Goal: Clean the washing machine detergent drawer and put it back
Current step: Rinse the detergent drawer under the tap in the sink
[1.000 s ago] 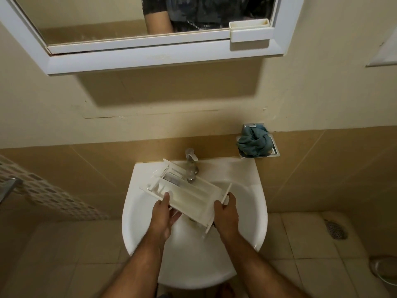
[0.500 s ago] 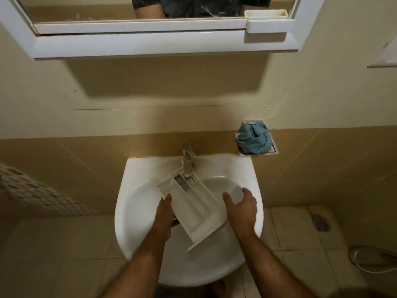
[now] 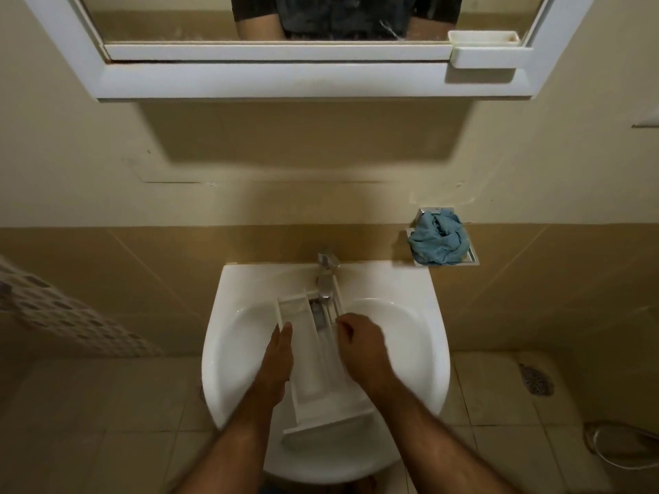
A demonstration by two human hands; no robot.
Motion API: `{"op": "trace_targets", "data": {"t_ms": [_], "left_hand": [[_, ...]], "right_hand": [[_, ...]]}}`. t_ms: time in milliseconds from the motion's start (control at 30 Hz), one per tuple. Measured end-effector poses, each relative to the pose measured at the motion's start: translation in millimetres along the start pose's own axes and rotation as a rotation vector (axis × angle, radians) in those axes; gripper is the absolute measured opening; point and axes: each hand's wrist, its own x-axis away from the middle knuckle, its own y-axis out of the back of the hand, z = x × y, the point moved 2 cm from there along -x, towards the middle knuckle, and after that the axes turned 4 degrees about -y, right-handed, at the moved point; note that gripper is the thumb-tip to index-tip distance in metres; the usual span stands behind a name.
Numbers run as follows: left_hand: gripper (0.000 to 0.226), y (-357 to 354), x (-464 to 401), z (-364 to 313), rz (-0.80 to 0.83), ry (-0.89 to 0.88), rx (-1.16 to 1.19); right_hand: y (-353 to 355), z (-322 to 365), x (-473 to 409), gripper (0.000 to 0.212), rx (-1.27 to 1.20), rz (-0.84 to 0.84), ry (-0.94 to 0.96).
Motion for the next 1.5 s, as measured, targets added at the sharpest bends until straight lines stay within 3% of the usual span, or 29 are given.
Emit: {"op": "trace_targets", "data": {"t_ms": [100, 167, 233, 333, 500, 667, 800, 900, 1033, 1100, 1167, 1233, 1333, 1500], "left_hand": [[0.059, -6, -4, 2, 0.043, 0.001, 0.142], [0.056, -12, -8, -3, 0.123, -0.034, 0.238], [0.052, -20, -10, -11, 0.174, -0.075, 0.295], [0.051, -31, -13, -18, 0.103, -0.092, 0.309], [0.052, -37, -22, -12, -0.040, -0.102, 0.251], [0.051, -38, -31, -5, -0.056, -0.111, 0.276], [0.049, -36, -33, -2, -0.019, -0.137, 0.325], [0.050, -32, -35, 4, -0.011, -0.115, 0.348], [0.053, -21, -40, 6, -0.121, -0.114, 0.252], [0.055, -17, -43, 7, -0.156, -0.141, 0.224], [0.055, -13, -43, 7, -0.201, -0.187, 0.191], [0.052, -12, -43, 5, -0.192, -0.238, 0.186], [0.048, -12, -41, 2, -0.159, -0.265, 0.209], [0.046, -14, -38, 5, -0.188, -0.281, 0.153]], "right_hand": [[-24, 16, -6, 0.018, -0.017, 0.202, -0.096], [-30, 24, -13, 0.021, -0.171, 0.264, -0.169], [-34, 31, -18, 0.040, -0.276, 0.281, -0.165], [-38, 25, -16, 0.051, -0.299, 0.235, -0.153], [-36, -10, -6, 0.041, -0.078, 0.287, -0.235], [-37, -2, -17, 0.036, 0.211, 0.298, -0.300], [-40, 15, -23, 0.058, -0.052, 0.181, -0.225], [-49, 16, -16, 0.066, -0.212, 0.227, -0.173], [-48, 2, -5, 0.058, -0.200, 0.376, -0.149], [-43, -1, -8, 0.043, -0.046, 0.444, -0.159], [-34, -3, -14, 0.023, 0.053, 0.481, -0.297], [-21, -6, -21, 0.019, 0.061, 0.386, -0.422], [-10, -9, -32, 0.022, 0.151, 0.141, -0.339], [-30, 8, -31, 0.021, -0.113, 0.137, -0.224]]}}
